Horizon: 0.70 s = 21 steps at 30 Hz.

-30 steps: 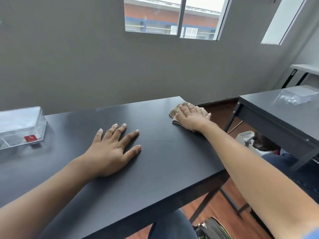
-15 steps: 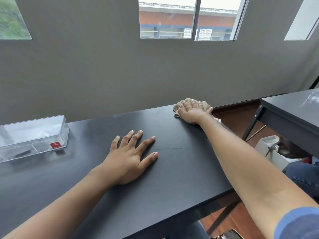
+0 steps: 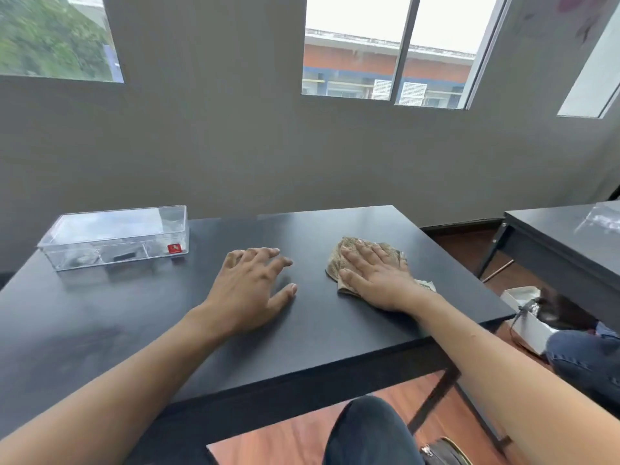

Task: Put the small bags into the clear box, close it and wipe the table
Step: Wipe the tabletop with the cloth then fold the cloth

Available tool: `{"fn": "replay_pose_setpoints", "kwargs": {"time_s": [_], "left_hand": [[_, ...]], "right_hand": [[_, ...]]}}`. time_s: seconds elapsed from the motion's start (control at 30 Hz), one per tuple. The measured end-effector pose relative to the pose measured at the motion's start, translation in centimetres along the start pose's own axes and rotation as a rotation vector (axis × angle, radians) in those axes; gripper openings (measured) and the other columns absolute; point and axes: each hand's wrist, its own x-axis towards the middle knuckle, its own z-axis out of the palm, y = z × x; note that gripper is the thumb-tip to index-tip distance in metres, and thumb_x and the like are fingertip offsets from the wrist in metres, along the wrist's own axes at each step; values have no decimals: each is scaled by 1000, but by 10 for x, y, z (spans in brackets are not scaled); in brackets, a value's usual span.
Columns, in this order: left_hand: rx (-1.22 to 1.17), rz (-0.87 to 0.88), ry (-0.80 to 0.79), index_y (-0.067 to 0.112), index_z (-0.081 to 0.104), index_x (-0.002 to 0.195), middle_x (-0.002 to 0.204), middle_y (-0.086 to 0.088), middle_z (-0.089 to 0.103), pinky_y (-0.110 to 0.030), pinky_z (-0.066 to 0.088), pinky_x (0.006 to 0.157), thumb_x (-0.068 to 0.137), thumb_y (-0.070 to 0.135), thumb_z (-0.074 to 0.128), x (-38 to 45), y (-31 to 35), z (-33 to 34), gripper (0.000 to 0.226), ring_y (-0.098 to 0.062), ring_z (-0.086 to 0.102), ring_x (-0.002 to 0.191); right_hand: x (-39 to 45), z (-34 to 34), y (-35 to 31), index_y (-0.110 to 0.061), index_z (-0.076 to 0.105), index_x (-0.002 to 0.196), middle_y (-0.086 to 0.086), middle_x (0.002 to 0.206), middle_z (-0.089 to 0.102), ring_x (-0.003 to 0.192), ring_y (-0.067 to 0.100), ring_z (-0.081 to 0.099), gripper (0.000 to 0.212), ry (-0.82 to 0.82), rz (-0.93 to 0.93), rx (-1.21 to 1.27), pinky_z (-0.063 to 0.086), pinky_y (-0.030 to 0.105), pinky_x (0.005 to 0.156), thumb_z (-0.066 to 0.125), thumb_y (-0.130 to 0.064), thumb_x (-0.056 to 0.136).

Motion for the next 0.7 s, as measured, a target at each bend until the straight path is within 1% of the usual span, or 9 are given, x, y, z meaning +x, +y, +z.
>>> {"fn": "replay_pose_setpoints", "kwargs": {"time_s": [0.07, 0.13, 0.27, 0.33, 0.4, 0.5, 0.57, 0.63, 0.7], "left_hand": [[-35, -75, -59, 40, 45, 144, 155, 9, 42, -39, 20, 117, 91, 71, 34, -26, -24, -7, 62, -15, 35, 144], [-59, -150, -79, 42, 44, 143, 155, 11, 41, -40, 22, 117, 88, 74, 32, -51, -49, -19, 65, -15, 35, 145], [-107, -249, -109, 42, 49, 137, 151, 12, 45, -42, 27, 114, 90, 71, 41, -91, -87, -37, 56, -16, 41, 141], [-131, -283, -120, 43, 52, 133, 147, 13, 48, -42, 29, 110, 88, 72, 41, -106, -97, -41, 55, -16, 44, 137], [-149, -302, -130, 44, 51, 131, 147, 14, 47, -40, 28, 110, 89, 71, 43, -116, -100, -43, 50, -14, 43, 138], [-162, -317, -109, 43, 53, 130, 147, 14, 47, -40, 27, 111, 93, 65, 45, -119, -96, -42, 44, -14, 43, 137], [-169, -333, -80, 42, 57, 126, 143, 13, 51, -41, 28, 110, 93, 65, 45, -114, -88, -43, 42, -16, 46, 134], [-200, -343, -74, 41, 60, 123, 136, 14, 56, -42, 31, 107, 88, 72, 39, -107, -78, -43, 51, -17, 50, 130], [-224, -345, -81, 42, 61, 122, 132, 14, 57, -42, 31, 106, 83, 76, 32, -98, -68, -41, 60, -17, 50, 128]], "right_hand": [[8, -4, -6, -53, 3, 159, -14, 172, -12, 158, 16, -16, 65, -17, 23, 17, -18, 62, 121, 19, -71, 98], [22, -3, -21, -52, 3, 160, -12, 173, -12, 159, 20, -16, 67, -15, 40, 30, -18, 64, 120, 18, -71, 97], [36, 6, -73, -47, 3, 161, -7, 173, -11, 158, 27, -18, 71, -3, 5, 41, -19, 67, 118, 17, -70, 96], [28, 11, -105, -45, 2, 161, -5, 173, -12, 158, 28, -18, 70, -12, -68, 38, -18, 67, 118, 17, -69, 97], [11, 17, -133, -45, 2, 161, -5, 173, -12, 158, 26, -18, 69, -19, -165, 34, -18, 67, 119, 16, -68, 98], [-21, 28, -159, -47, 2, 161, -6, 173, -11, 159, 24, -17, 67, -13, -304, 23, -18, 64, 120, 17, -68, 98], [-43, 34, -162, -48, 2, 160, -7, 173, -10, 159, 20, -17, 66, -5, -387, 17, -18, 62, 121, 17, -68, 99], [-62, 36, -153, -49, 4, 160, -9, 174, -7, 158, 17, -17, 64, 0, -482, 8, -16, 60, 122, 20, -67, 101], [-74, 32, -138, -50, 9, 160, -10, 173, -2, 158, 13, -15, 62, -30, -567, 41, -15, 58, 124, 25, -66, 102]]}}
